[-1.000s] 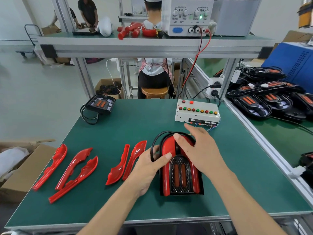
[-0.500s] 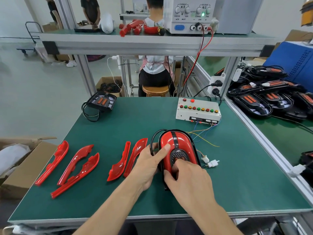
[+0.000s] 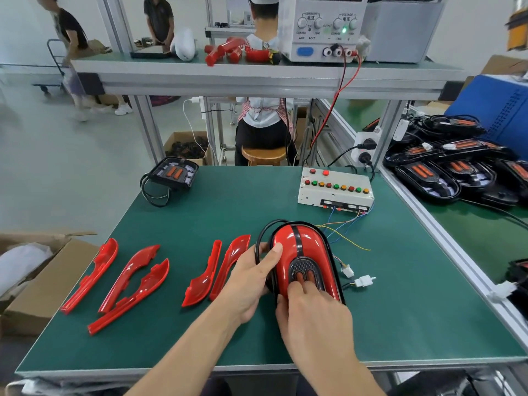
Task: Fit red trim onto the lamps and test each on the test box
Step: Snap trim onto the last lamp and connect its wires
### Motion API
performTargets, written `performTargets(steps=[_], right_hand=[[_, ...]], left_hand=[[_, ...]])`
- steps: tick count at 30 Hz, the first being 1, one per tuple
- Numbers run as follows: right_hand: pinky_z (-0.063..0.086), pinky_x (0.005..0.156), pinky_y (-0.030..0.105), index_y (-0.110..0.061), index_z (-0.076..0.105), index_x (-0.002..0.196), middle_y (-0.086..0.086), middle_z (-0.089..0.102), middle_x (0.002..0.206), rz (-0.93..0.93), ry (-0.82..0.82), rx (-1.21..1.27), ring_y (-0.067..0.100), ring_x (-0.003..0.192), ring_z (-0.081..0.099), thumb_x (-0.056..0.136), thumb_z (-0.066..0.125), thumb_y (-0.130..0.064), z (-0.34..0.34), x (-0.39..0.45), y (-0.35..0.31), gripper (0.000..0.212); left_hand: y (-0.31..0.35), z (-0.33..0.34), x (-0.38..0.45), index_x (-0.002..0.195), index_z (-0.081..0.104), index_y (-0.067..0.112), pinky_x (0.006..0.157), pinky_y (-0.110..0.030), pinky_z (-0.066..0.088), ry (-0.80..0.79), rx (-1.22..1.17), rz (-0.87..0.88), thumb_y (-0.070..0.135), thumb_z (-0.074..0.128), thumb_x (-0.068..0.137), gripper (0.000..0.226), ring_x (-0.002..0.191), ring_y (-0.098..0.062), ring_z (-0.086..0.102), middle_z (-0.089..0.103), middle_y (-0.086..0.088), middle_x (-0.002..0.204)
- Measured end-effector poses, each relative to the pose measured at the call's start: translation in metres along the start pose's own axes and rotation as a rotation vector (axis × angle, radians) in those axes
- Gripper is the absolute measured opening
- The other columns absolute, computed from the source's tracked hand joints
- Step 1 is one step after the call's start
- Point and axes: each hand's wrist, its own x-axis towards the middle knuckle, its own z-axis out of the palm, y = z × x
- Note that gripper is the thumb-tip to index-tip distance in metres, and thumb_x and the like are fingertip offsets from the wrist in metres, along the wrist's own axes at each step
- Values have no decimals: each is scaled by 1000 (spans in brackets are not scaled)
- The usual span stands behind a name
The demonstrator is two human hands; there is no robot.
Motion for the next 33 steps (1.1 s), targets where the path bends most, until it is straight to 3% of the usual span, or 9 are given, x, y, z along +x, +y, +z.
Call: performTargets(steps=[9,18,20,22,24,27,29,31,33], right_hand=[[32,30,22,-21,60,52,-2,58,47,-25,-25,-53,19,29,53,49,97,-38,1,0,4,41],[32,31,21,-19,58,43,4,51,36,-83,-149,-89,23,24,49,40,101,-41,-3,2,5,49],[40,44,26,-18,69,65,7,68,59,-138,-193,-99,28,47,66,68,89,-50,-13,4,2,38],[40,65,33,-21,66,96,7,73,98,-113,-293,30,34,87,71,97,55,-55,-15,7,7,36],[43,71,34,-26,57,87,-1,70,96,-92,-316,180,29,90,67,95,46,-61,-24,13,18,37],[47,70,33,-25,57,77,-9,61,77,-44,-9,466,14,74,58,91,60,-48,-33,38,35,27],[45,83,27,-30,64,93,-14,57,95,12,252,596,8,92,54,90,69,-37,-32,59,50,9],[39,98,24,-29,61,121,-11,53,117,85,149,677,6,113,50,89,71,-44,-31,82,63,37],[43,97,23,-32,60,128,-14,59,119,141,-169,771,1,111,57,87,70,-55,-28,100,71,47]], left_hand=[[1,-2,-1,127,63,12,103,-51,53,-13,3,-12,33,69,95,39,109,-25,72,76,-7,115],[0,3,-4,123,67,19,111,-47,46,-16,24,43,51,78,81,53,118,-19,68,75,-2,119],[-1,4,-5,121,69,18,112,-48,46,-16,14,60,51,79,83,51,120,-21,67,75,-3,120],[-2,4,-6,118,70,18,110,-49,47,-24,12,78,49,79,83,48,119,-23,67,75,-5,119],[-2,3,-7,112,72,20,106,-46,49,-31,22,98,50,79,80,44,113,-22,69,76,-6,115],[-1,5,-8,99,71,22,99,-42,49,-42,70,164,54,79,78,39,100,-19,67,75,-7,106],[-1,7,-8,102,71,22,99,-40,50,-46,116,202,55,77,81,40,102,-17,67,75,-7,108],[1,10,-9,105,72,28,93,-28,51,-54,161,235,60,76,81,41,103,-11,68,76,0,109],[2,12,-10,107,71,33,89,-19,51,-63,199,266,67,76,78,45,106,-7,69,76,3,110]])
